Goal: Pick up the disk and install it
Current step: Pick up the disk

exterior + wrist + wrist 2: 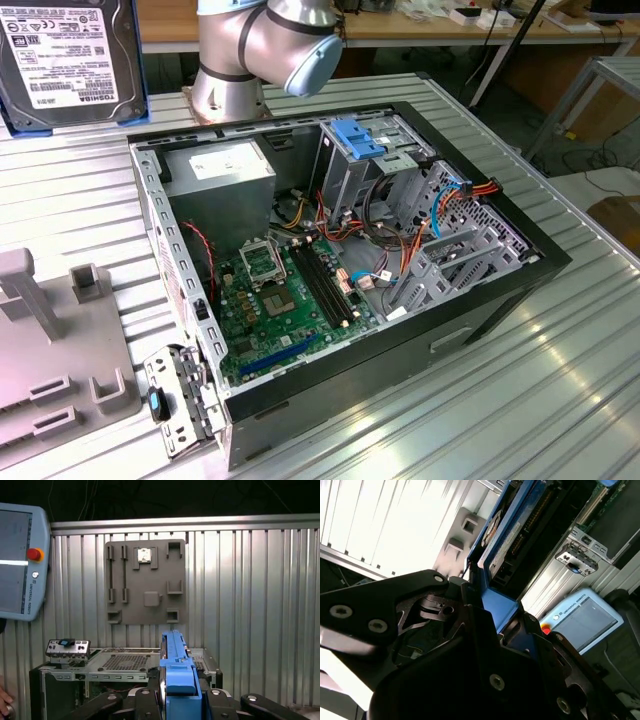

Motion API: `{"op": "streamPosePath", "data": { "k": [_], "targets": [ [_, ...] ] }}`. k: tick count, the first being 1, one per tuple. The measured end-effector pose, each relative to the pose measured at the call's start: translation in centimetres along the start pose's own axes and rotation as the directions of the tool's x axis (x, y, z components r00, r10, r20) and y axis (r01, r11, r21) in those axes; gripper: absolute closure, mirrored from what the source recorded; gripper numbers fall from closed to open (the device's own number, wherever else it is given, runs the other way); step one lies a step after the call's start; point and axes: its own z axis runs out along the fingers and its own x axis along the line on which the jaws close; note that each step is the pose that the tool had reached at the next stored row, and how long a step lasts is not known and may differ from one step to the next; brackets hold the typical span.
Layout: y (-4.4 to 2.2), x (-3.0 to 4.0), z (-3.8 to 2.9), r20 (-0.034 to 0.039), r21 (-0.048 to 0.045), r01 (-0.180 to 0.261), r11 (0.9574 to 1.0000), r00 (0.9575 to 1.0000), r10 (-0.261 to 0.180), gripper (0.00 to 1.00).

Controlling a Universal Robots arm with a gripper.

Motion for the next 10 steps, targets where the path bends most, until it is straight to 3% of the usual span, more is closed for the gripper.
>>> {"op": "streamPosePath", "data": {
  "k": [10],
  "targets": [
    [-1.63,-0.01,0.06,0.0,-0.0001,0.0,1.0,1.0,0.0,0.63]
  ]
}}
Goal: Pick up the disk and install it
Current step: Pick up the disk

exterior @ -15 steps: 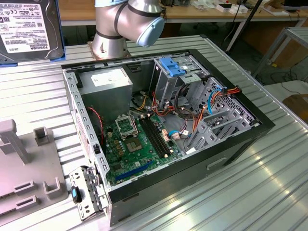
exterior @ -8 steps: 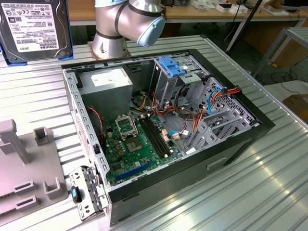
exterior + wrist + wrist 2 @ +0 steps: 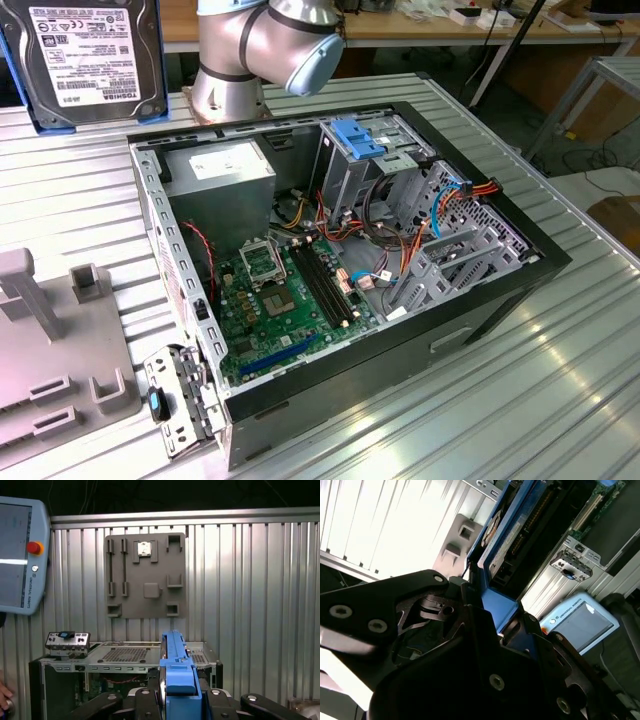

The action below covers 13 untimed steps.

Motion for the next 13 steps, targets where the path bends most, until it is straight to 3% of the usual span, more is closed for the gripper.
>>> {"op": "streamPosePath", "data": {
  "k": [3,13],
  "targets": [
    [-0.94,0.0,0.04,0.0,0.0001,0.0,1.0,1.0,0.0,0.63],
    [-2.57,0.0,0.1,0.0,0.0001,0.0,1.0,1.0,0.0,0.63]
  ]
}}
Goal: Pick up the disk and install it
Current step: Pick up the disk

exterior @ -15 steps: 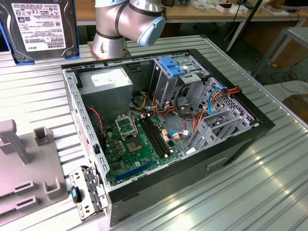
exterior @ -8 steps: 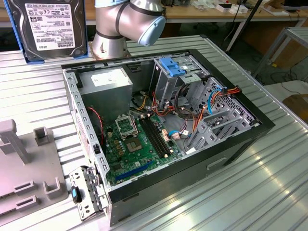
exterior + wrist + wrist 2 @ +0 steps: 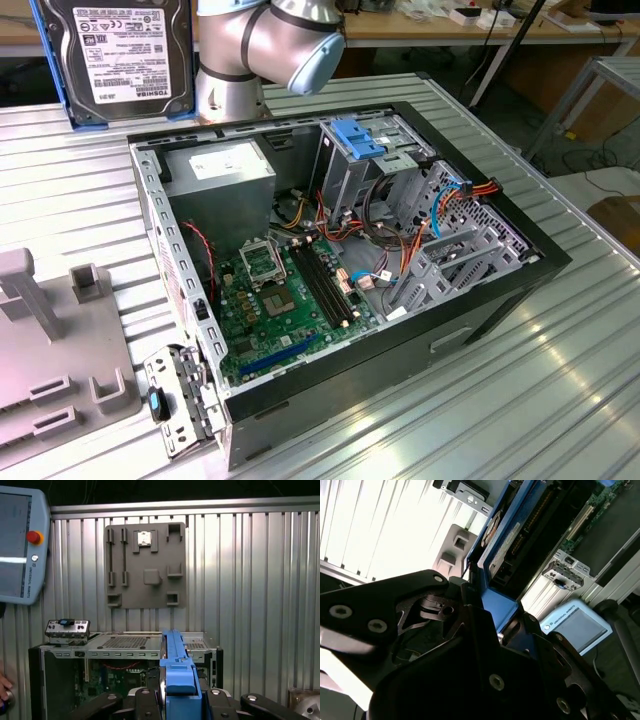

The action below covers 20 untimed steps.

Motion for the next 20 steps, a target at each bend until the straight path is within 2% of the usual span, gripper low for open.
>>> {"op": "streamPosePath", "data": {
  "k": [3,13,20],
  "targets": [
    [-0.75,0.0,0.03,0.0,0.0,0.0,1.0,1.0,0.0,0.63],
    [-2.17,-0.01,0.08,0.0,0.0,0.0,1.0,1.0,0.0,0.63],
    [-3.98,-0.02,0.15,-0.0001,-0.0001,0.0,1.0,1.0,0.0,0.63]
  ]
}}
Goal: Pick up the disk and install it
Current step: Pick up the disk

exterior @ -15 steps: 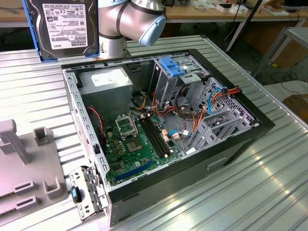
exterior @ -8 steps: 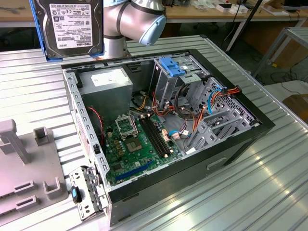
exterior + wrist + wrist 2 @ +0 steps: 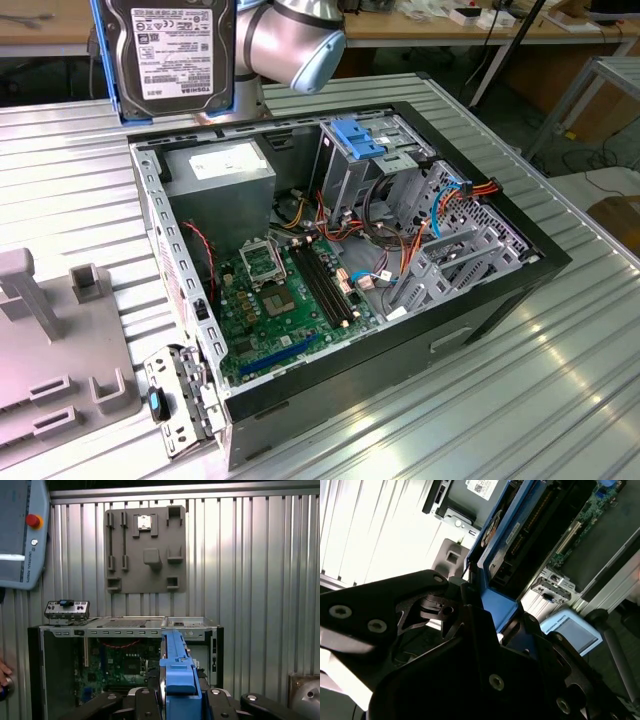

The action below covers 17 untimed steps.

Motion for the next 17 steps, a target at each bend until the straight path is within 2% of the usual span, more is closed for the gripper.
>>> {"op": "streamPosePath", "data": {
  "k": [3,5,13,15,17],
  "targets": [
    [-0.63,0.0,0.03,0.0,0.0001,0.0,1.0,1.0,0.0,0.63],
    [-1.37,0.0,0.06,0.0,0.0,0.0,1.0,1.0,0.0,0.63],
    [-3.22,-0.01,0.15,0.0,0.0,0.0,1.0,1.0,0.0,0.63],
    [-3.82,-0.02,0.18,0.0,0.0001,0.0,1.0,1.0,0.0,0.63],
    [-4.69,-0.02,0.22,0.0,0.0,0.0,1.0,1.0,0.0,0.63]
  ]
}}
